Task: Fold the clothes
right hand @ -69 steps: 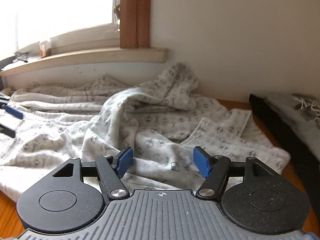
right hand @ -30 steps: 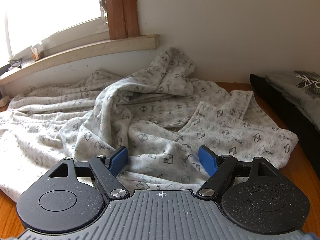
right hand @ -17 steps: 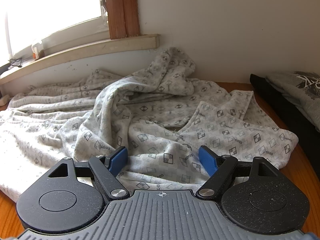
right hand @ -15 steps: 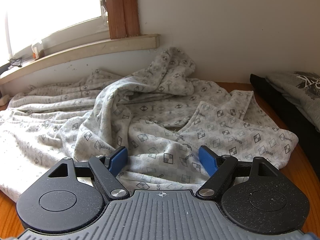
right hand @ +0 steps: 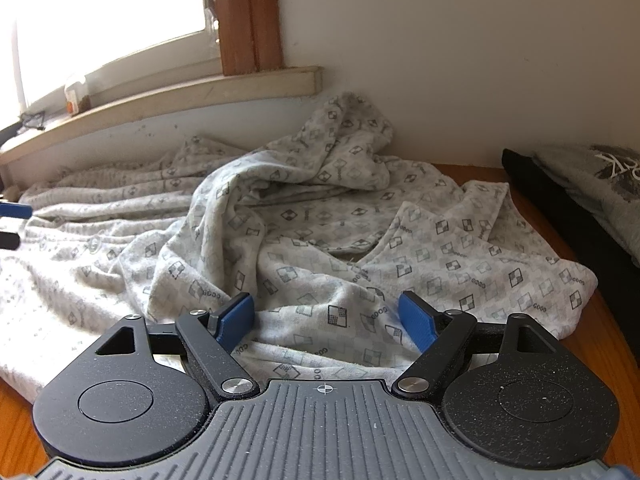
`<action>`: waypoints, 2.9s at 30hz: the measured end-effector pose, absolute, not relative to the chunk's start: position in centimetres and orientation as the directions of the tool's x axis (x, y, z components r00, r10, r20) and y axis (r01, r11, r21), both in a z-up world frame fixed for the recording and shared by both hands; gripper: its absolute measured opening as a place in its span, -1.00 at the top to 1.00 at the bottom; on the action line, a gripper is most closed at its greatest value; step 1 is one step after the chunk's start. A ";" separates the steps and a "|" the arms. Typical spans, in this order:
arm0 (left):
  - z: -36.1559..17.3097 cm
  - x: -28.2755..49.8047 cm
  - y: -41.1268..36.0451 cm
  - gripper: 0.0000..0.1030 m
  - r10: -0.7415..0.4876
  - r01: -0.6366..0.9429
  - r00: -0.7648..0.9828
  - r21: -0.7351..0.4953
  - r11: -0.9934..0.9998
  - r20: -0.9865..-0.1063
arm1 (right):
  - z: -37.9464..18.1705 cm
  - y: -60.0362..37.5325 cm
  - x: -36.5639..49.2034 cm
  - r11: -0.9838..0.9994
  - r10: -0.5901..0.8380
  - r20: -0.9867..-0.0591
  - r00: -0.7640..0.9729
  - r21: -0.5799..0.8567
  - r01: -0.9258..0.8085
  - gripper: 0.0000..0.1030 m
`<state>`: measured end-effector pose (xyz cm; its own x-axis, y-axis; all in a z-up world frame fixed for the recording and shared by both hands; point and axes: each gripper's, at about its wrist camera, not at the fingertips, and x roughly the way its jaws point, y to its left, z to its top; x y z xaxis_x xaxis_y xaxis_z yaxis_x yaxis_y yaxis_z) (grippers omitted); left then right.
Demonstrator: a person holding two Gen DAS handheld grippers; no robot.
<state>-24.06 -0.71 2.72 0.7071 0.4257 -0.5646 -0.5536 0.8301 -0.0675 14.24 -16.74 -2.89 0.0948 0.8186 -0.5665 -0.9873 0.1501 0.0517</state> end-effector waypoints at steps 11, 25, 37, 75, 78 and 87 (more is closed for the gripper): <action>1.6 -24.7 -0.1 -1.00 0.373 -0.552 0.707 -0.140 0.822 -0.601 | -1.4 -23.7 15.5 0.150 0.896 -0.436 0.084 0.118 -0.982 0.04; 1.5 -24.9 -1.6 -1.00 0.380 -0.545 0.683 -0.088 0.834 -0.624 | -4.3 -29.5 17.7 0.219 0.870 -0.459 0.179 0.034 -0.975 0.09; 1.2 -24.1 -2.0 -1.00 0.402 -0.549 0.657 -0.039 0.835 -0.638 | -2.0 -23.7 14.6 0.202 0.886 -0.424 0.185 -0.007 -0.979 0.06; 6.5 4.9 -2.2 -0.87 0.356 -0.427 0.700 0.037 0.903 -0.619 | -2.4 -17.5 14.9 0.140 0.853 -0.519 0.063 0.110 -0.984 -0.10; 5.7 5.8 -1.5 -0.24 0.363 -0.433 0.665 0.059 0.899 -0.653 | -2.4 -17.5 14.9 0.137 0.851 -0.521 0.059 0.112 -0.984 -0.10; 5.9 2.0 -0.4 0.85 0.327 -0.411 0.703 0.015 0.912 -0.632 | -2.3 -17.5 15.2 0.142 0.854 -0.517 0.059 0.123 -0.982 -0.10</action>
